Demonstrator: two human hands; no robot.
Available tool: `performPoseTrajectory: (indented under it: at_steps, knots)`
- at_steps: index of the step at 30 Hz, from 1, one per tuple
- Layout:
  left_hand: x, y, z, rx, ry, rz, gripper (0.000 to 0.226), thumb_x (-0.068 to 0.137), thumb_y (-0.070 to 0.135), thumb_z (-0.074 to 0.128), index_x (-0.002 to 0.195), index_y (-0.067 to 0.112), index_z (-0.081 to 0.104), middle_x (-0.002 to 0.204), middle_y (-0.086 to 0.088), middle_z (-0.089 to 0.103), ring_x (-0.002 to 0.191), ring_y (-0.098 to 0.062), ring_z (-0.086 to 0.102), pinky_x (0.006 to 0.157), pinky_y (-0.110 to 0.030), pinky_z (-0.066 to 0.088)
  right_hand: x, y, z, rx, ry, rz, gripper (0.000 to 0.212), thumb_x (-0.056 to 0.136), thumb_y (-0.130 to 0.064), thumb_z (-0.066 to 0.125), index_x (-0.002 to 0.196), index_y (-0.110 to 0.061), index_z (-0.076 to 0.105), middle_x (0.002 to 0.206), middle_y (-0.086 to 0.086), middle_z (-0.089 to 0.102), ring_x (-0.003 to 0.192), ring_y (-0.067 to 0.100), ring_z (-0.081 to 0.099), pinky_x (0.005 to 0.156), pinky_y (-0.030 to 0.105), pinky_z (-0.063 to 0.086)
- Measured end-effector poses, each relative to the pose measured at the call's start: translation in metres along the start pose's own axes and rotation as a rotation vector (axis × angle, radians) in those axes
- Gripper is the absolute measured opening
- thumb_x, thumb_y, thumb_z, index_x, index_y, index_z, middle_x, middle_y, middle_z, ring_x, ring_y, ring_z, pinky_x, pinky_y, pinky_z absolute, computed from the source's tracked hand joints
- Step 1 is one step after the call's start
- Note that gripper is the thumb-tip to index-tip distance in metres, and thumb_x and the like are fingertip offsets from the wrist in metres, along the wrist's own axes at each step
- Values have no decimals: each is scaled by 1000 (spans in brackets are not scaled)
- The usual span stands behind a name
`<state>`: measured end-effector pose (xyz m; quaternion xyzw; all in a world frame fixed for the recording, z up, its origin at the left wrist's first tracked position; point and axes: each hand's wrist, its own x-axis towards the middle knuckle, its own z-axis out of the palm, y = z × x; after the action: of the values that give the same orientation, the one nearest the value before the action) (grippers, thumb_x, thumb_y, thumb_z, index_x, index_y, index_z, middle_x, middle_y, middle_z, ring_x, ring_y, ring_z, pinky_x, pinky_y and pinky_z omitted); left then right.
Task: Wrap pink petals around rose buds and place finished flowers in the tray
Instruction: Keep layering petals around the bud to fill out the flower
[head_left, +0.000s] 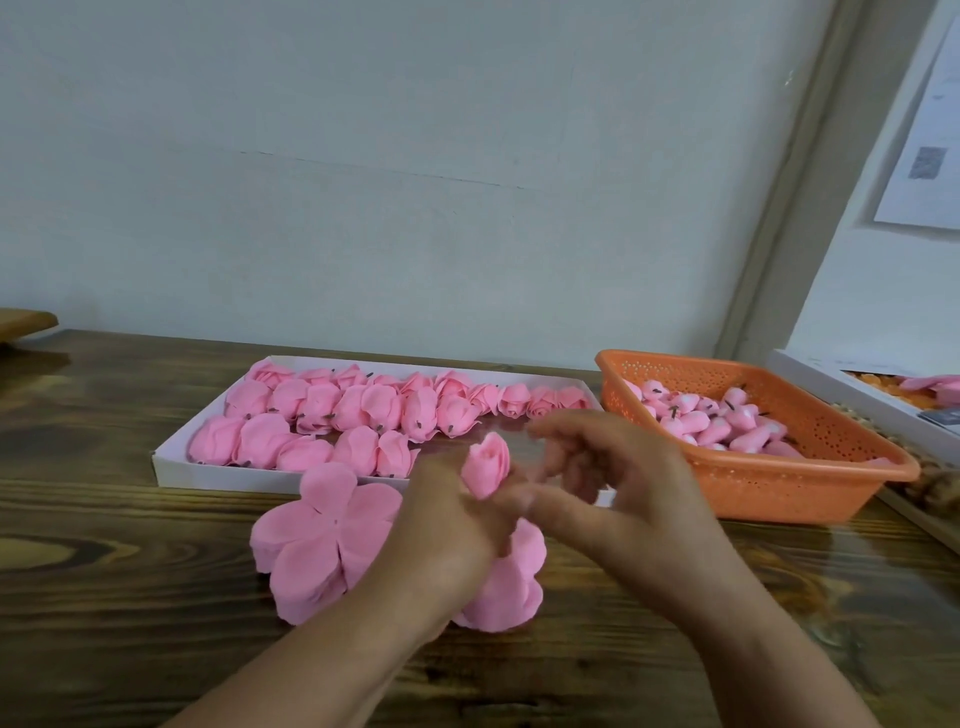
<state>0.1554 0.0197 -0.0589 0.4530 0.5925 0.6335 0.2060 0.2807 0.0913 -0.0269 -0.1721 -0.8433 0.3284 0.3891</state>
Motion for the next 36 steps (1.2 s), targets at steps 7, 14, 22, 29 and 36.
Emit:
performPoseTrajectory:
  at_steps: [7,14,22,29,36]
  knots:
    - [3,0,-1,185,-139,45,17,93,34,56,98,49,53,88,30,63,85,15,59,63,-6,47,30,4,-2,133,-375,70,52,62,-25,85,108,-20,61,98,10,68,92,27,66,80,40,57]
    - [4,4,-2,114,-199,39,25,86,29,65,100,48,57,89,25,68,75,7,64,57,-7,45,28,6,4,287,-341,-22,20,73,-10,75,92,-10,68,91,19,67,84,43,62,75,52,52]
    - [17,10,-26,73,-413,-187,70,67,41,79,129,38,46,111,4,67,89,1,66,71,-18,52,28,19,1,267,-135,2,12,82,4,66,73,-4,66,62,0,68,57,4,61,55,15,46]
    - [41,-11,-65,698,-254,-76,17,85,19,71,101,21,75,101,8,71,87,1,61,79,-10,44,29,61,-15,179,162,183,10,83,0,66,73,0,65,46,-12,56,41,-3,46,43,7,34]
    - [38,-32,-49,1018,-380,20,23,92,19,57,74,12,69,79,-11,59,73,-20,50,64,-27,37,23,80,-10,229,217,195,9,84,3,64,75,2,62,46,-14,57,44,-4,51,44,7,37]
